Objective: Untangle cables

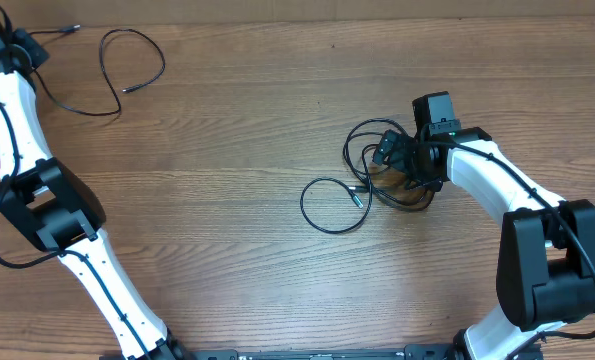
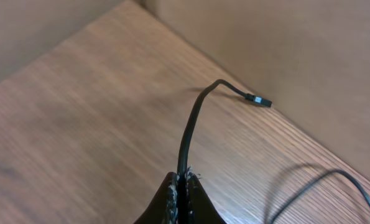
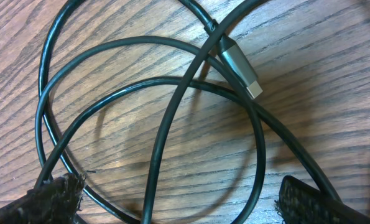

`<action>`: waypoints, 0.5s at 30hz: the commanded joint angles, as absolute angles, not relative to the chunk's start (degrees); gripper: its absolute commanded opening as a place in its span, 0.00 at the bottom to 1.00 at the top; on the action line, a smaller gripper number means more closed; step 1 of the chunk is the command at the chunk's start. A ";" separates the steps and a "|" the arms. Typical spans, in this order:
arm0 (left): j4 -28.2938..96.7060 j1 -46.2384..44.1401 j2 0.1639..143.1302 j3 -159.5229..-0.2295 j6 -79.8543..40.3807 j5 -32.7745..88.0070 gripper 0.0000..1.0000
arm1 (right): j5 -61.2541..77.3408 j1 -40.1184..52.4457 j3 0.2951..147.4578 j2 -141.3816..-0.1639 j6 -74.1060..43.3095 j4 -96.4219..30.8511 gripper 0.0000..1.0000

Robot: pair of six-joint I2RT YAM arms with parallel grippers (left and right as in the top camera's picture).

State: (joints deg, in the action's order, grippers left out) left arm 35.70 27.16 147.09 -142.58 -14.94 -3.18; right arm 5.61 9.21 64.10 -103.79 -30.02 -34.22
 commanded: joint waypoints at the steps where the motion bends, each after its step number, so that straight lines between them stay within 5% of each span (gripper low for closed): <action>1: 35.09 25.02 146.89 -142.12 -7.11 1.04 0.05 | 5.69 9.30 63.70 -104.29 -30.24 -33.98 1.00; 2: 35.14 24.36 146.89 -142.12 -6.04 0.89 0.09 | 5.69 9.30 63.70 -104.29 -30.24 -34.00 1.00; 3: 35.24 23.68 146.89 -142.12 -5.32 0.84 0.27 | 5.72 9.30 63.70 -104.29 -30.24 -34.02 1.00; 5: 35.64 22.50 146.89 -142.12 -5.10 0.86 0.98 | 5.74 9.30 63.70 -104.29 -30.24 -34.02 1.00; 13: 45.87 20.58 142.37 -146.04 -6.26 -0.99 1.00 | 21.12 9.30 63.70 -104.29 -30.22 -34.02 1.00; 15: 49.28 20.49 139.74 -146.43 -8.56 3.20 1.00 | 26.26 9.30 63.70 -104.29 -30.22 -33.30 0.91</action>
